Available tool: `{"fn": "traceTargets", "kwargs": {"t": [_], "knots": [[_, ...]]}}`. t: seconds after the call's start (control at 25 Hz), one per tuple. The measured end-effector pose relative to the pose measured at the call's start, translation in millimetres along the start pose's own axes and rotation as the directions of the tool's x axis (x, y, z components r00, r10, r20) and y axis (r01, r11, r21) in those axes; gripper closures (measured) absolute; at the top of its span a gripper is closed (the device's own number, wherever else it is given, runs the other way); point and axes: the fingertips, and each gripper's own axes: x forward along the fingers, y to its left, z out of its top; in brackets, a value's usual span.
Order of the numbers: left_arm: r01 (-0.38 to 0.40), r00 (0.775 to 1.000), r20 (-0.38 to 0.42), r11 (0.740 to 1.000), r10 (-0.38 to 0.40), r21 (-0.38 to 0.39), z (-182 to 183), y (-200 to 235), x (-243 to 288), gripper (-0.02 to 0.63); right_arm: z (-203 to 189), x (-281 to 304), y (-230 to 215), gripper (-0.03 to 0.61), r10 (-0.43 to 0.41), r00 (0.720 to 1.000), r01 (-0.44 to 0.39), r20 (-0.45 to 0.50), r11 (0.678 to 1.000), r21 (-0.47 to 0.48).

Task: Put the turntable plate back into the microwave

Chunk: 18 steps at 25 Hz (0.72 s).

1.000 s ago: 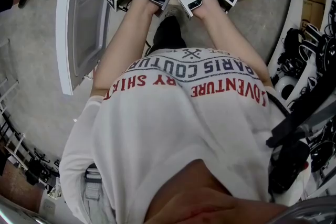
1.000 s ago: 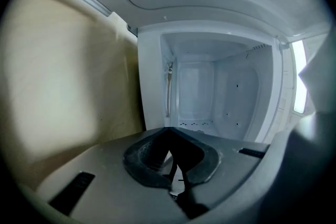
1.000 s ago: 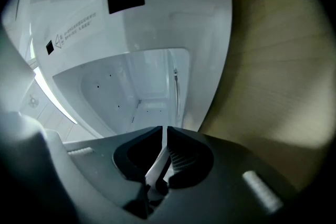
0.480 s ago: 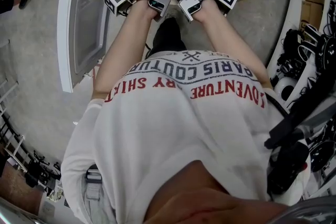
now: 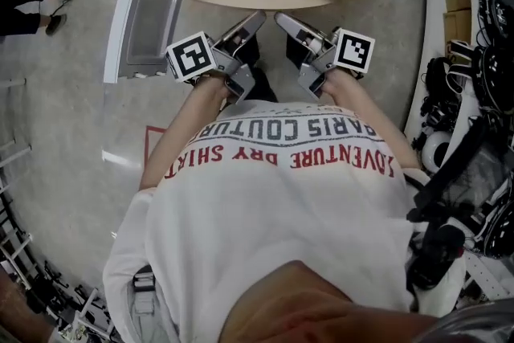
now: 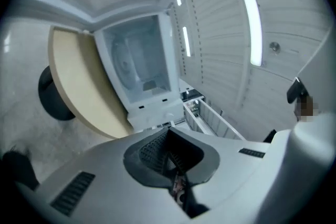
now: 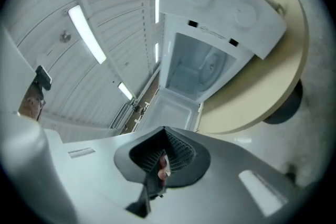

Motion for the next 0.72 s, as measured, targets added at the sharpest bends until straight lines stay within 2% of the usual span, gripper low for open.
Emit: {"fn": "traceTargets", "kwargs": {"t": [0.04,0.12,0.2,0.28,0.44,0.6,0.72], "knots": [[0.011,1.0,-0.027,0.999,-0.01,0.035,-17,-19,-13,0.615,-13,-14,19,0.577,0.003,1.0,-0.003,-0.007,0.999,-0.044],[0.038,0.996,-0.082,0.986,-0.024,0.165,-39,-48,-36,0.615,-30,-33,51,0.577,0.014,1.0,-0.014,0.002,0.993,-0.118],[0.08,0.989,-0.145,0.943,-0.035,0.322,-58,-71,-55,0.615,-45,-45,74,0.577,0.024,1.0,-0.022,0.012,0.986,-0.167],[0.099,0.981,-0.194,0.908,-0.02,0.408,-83,-82,-77,0.615,-70,-54,92,0.577,0.029,1.0,-0.026,0.01,0.981,-0.192],[0.123,0.973,-0.228,0.909,-0.032,0.399,-138,-90,-146,0.615,-151,-74,124,0.577,0.029,1.0,-0.027,0.005,0.97,-0.242],[0.128,0.975,-0.222,0.892,-0.032,0.434,-208,-110,-259,0.615,-274,-94,168,0.577,0.041,0.999,-0.035,0.017,0.965,-0.262],[0.124,0.979,-0.197,0.898,-0.042,0.423,-253,-128,-341,0.615,-360,-110,207,0.577,0.065,0.997,-0.052,0.049,0.973,-0.224]]}}
